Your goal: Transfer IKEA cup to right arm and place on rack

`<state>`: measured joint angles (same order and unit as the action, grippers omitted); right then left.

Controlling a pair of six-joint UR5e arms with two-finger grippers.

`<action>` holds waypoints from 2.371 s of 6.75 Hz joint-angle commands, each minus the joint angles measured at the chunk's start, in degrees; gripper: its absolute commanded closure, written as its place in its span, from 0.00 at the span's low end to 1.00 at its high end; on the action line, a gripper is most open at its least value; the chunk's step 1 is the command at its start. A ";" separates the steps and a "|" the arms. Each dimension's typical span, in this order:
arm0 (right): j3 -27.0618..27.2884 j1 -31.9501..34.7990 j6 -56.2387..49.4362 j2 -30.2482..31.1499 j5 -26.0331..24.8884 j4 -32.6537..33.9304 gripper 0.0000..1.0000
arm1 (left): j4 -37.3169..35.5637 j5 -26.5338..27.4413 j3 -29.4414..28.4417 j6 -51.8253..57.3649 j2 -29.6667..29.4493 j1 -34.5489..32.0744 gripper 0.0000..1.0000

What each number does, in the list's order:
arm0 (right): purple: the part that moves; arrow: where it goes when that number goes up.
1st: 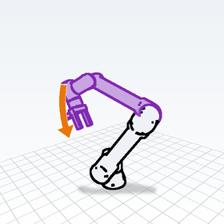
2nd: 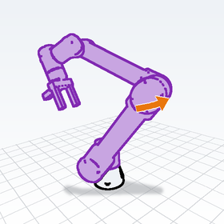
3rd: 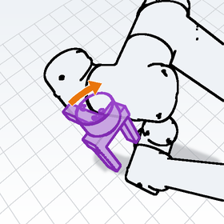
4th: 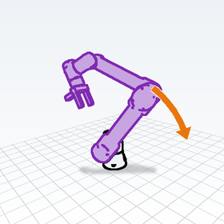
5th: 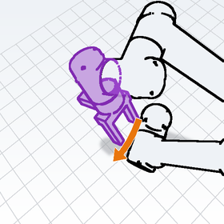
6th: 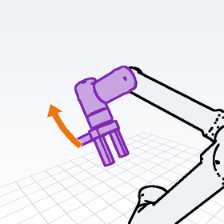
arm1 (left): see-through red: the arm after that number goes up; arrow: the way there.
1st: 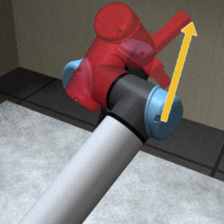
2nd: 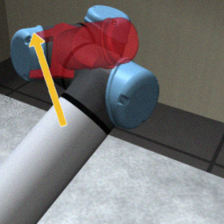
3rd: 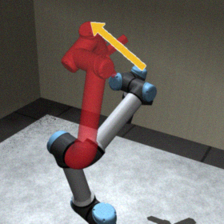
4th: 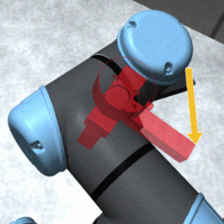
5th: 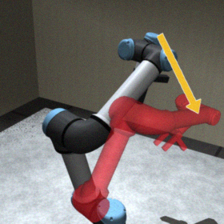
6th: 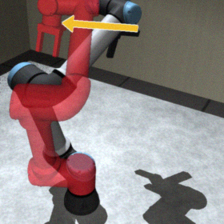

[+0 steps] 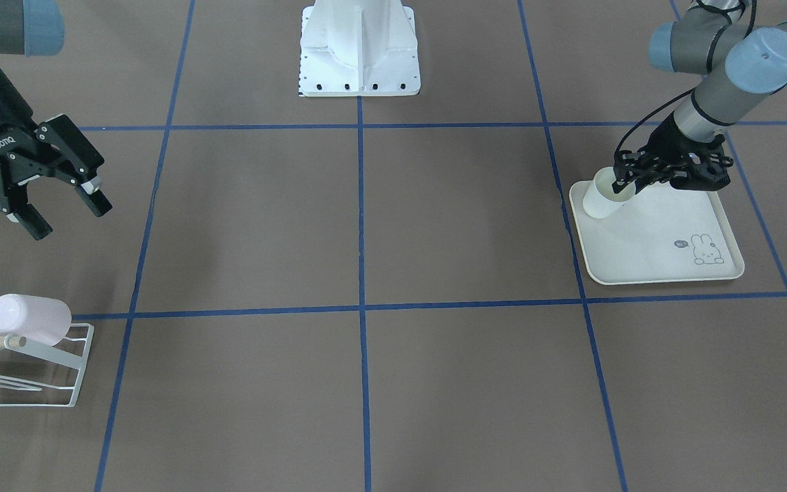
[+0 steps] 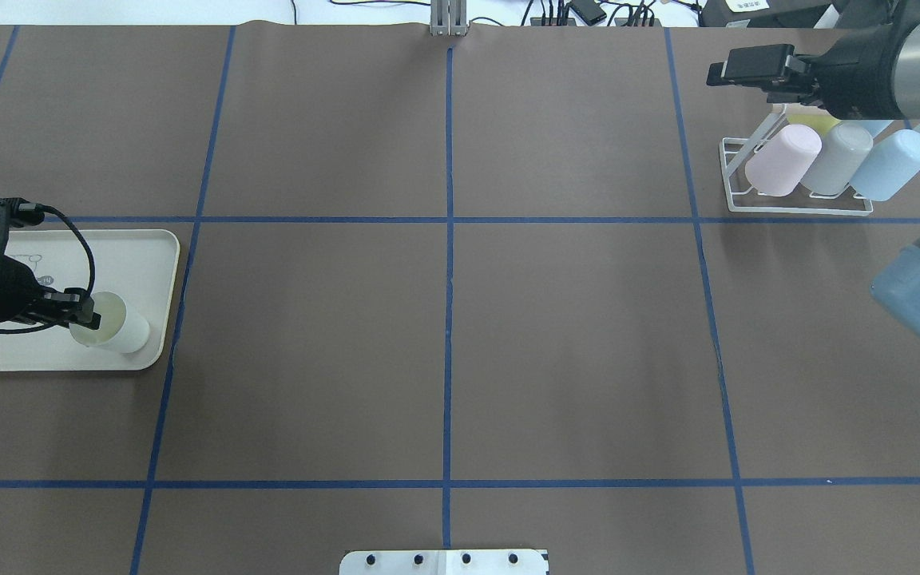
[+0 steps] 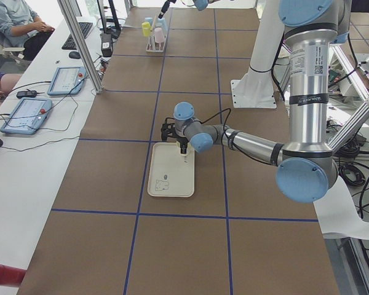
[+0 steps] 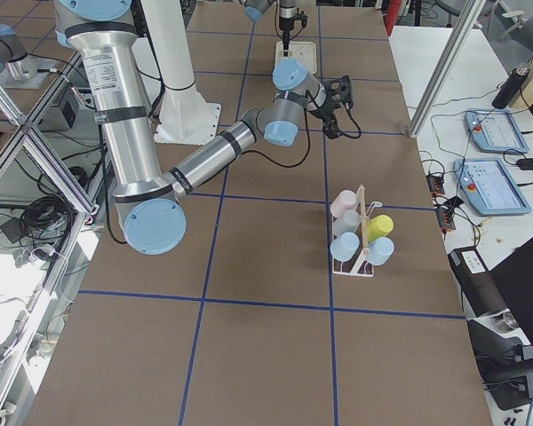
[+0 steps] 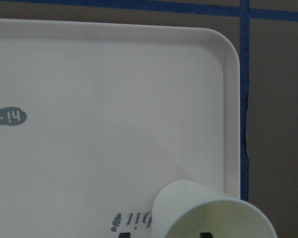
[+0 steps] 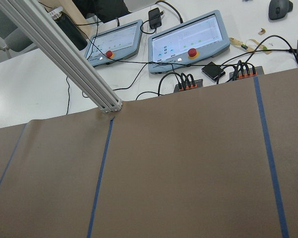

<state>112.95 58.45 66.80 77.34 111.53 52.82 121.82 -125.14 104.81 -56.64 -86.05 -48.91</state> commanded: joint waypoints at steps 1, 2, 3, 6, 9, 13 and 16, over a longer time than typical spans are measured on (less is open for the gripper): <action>0.17 0.00 0.00 0.00 0.00 0.00 0.00 | -2.53 0.07 1.97 -0.49 0.97 -0.83 1.00; 0.25 0.00 0.00 0.00 0.00 0.00 0.00 | -10.56 0.24 5.02 -0.14 0.45 -4.32 1.00; 0.25 -0.09 0.00 0.00 0.00 0.00 0.00 | -17.95 0.42 8.53 0.29 -0.42 -7.83 1.00; 0.52 -0.26 2.61 -0.78 0.97 -0.35 0.00 | -22.77 13.51 10.16 -11.83 -7.78 -15.60 1.00; -1.76 -5.96 12.38 -7.89 0.26 -0.35 0.00 | -22.16 23.94 10.24 -42.58 -17.64 -9.23 1.00; -4.74 -12.81 26.60 -20.18 -3.32 -0.44 0.00 | 5.45 36.43 10.07 -78.64 -18.63 3.54 1.00; -12.01 -15.63 35.55 -26.61 -5.09 -10.93 0.00 | 24.20 39.60 10.50 -92.83 -18.45 7.40 1.00</action>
<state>104.63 43.92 98.10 53.13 106.93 47.47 139.55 -87.46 115.21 -145.00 -104.53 -43.83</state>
